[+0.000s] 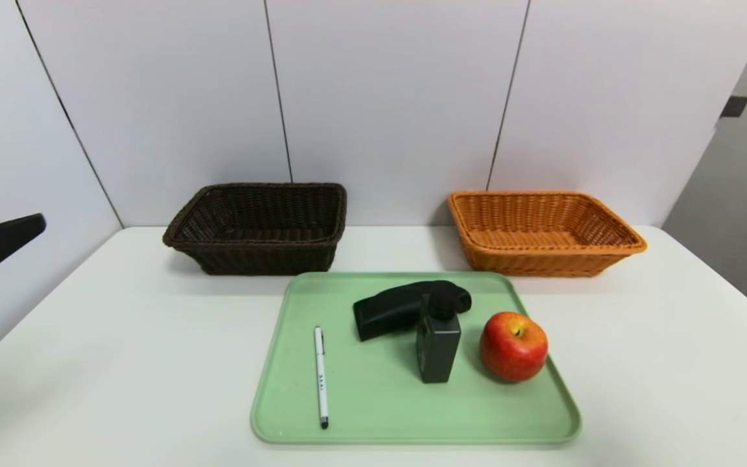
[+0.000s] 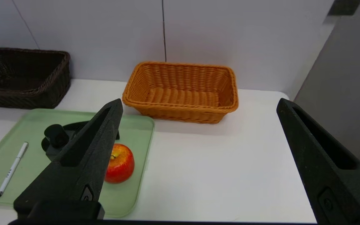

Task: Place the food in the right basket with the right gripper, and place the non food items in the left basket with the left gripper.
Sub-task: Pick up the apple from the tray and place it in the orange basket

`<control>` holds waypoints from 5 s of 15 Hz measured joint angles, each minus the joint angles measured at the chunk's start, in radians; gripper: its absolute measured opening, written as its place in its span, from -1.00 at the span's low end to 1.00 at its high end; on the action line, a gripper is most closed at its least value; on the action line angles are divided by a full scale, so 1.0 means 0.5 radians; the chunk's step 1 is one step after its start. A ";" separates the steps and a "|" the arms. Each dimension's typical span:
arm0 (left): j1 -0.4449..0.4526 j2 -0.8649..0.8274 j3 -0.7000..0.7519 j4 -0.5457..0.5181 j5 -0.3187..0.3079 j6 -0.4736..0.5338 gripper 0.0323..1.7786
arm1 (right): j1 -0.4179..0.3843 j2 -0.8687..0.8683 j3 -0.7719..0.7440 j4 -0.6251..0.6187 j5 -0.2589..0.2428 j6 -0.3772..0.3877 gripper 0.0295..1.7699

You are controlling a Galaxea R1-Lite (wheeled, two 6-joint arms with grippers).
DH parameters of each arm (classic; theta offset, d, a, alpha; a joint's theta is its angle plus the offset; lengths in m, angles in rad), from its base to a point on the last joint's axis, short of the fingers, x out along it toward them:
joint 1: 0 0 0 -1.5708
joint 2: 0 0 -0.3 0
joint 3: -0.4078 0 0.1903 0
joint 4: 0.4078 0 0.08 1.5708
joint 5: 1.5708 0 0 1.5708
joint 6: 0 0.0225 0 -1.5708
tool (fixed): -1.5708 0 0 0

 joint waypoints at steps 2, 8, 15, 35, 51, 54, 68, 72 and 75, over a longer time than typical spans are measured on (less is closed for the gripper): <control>-0.075 0.142 -0.041 -0.018 0.039 -0.002 0.90 | 0.113 0.206 -0.065 0.011 -0.021 0.001 0.92; -0.409 0.371 -0.037 -0.031 0.309 -0.034 0.90 | 0.662 0.781 -0.236 0.014 -0.349 0.143 0.92; -0.582 0.651 -0.157 -0.031 0.415 -0.086 0.90 | 0.980 1.274 -0.374 0.237 -0.497 0.527 0.92; -0.795 0.889 -0.282 0.233 0.411 -0.111 0.90 | 1.094 1.973 -0.664 0.732 -0.488 0.939 0.92; -0.811 0.908 -0.299 0.226 0.411 -0.112 0.90 | 1.099 2.144 -0.662 0.734 -0.487 1.050 0.92; -0.809 0.911 -0.305 0.226 0.412 -0.114 0.90 | 1.109 2.166 -0.662 0.741 -0.488 1.071 0.92; -0.809 0.910 -0.304 0.229 0.408 -0.115 0.90 | 1.130 2.193 -0.643 0.746 -0.476 1.131 0.39; -0.809 0.907 -0.301 0.231 0.408 -0.116 0.90 | 1.129 2.191 -0.634 0.755 -0.474 1.131 0.38; -0.809 0.903 -0.300 0.231 0.408 -0.116 0.90 | 1.128 2.125 -0.711 0.844 -0.473 1.126 0.38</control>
